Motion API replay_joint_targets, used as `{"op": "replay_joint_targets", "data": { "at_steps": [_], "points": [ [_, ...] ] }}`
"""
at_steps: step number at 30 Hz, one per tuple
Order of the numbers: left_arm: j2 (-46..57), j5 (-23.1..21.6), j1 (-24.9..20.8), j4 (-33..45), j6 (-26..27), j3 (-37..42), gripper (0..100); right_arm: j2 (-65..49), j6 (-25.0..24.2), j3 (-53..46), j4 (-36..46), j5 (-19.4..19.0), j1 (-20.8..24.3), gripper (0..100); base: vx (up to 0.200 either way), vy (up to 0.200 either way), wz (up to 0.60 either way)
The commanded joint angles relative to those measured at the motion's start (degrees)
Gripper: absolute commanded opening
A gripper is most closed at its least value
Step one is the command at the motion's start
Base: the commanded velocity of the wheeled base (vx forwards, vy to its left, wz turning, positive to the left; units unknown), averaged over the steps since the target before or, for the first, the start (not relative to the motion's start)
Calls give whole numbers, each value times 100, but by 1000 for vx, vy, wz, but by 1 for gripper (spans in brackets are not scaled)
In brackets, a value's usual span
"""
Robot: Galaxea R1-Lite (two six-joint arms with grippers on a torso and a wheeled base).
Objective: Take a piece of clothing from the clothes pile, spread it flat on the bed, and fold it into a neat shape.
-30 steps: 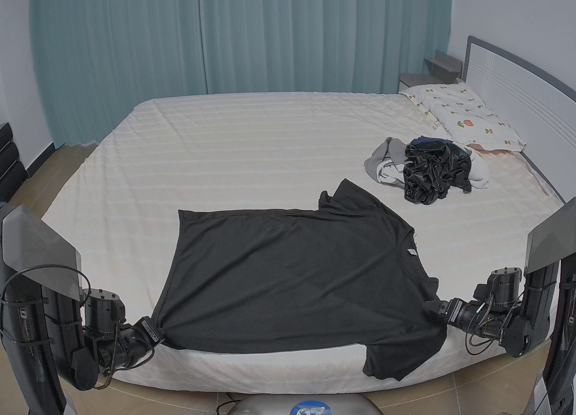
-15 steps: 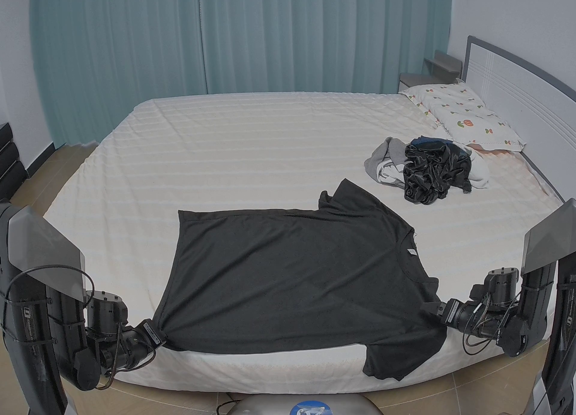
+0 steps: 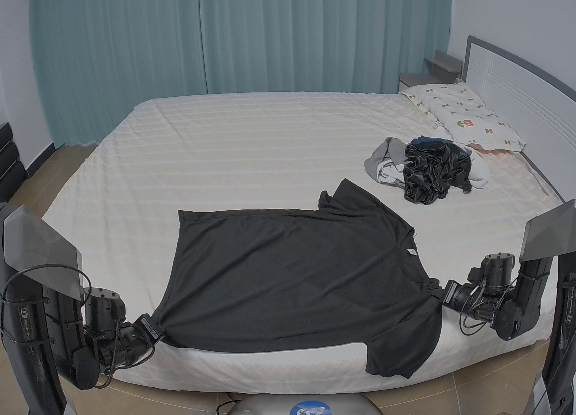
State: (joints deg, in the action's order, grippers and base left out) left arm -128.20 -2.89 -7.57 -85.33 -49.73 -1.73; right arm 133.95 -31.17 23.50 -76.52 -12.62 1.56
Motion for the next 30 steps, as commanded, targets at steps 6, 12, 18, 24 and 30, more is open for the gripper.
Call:
{"op": "replay_joint_targets", "data": {
  "at_steps": [6,12,18,24,30],
  "points": [
    [-30,-1,10,-1,-143,-64,0,-27,50,981,480,-4,37,0,0,0,0],
    [-56,-1,19,-1,-143,-91,0,61,59,1271,647,-13,55,100,0,0,0],
    [-118,-1,19,-1,-143,-91,0,43,76,1121,638,-153,-33,100,0,0,0],
    [-135,-10,28,-1,-151,-91,0,-273,208,656,568,-276,-358,100,0,0,0],
    [-92,-10,98,-1,-143,-91,0,-1108,208,-144,568,-865,-578,100,0,0,0]
  ]
}}
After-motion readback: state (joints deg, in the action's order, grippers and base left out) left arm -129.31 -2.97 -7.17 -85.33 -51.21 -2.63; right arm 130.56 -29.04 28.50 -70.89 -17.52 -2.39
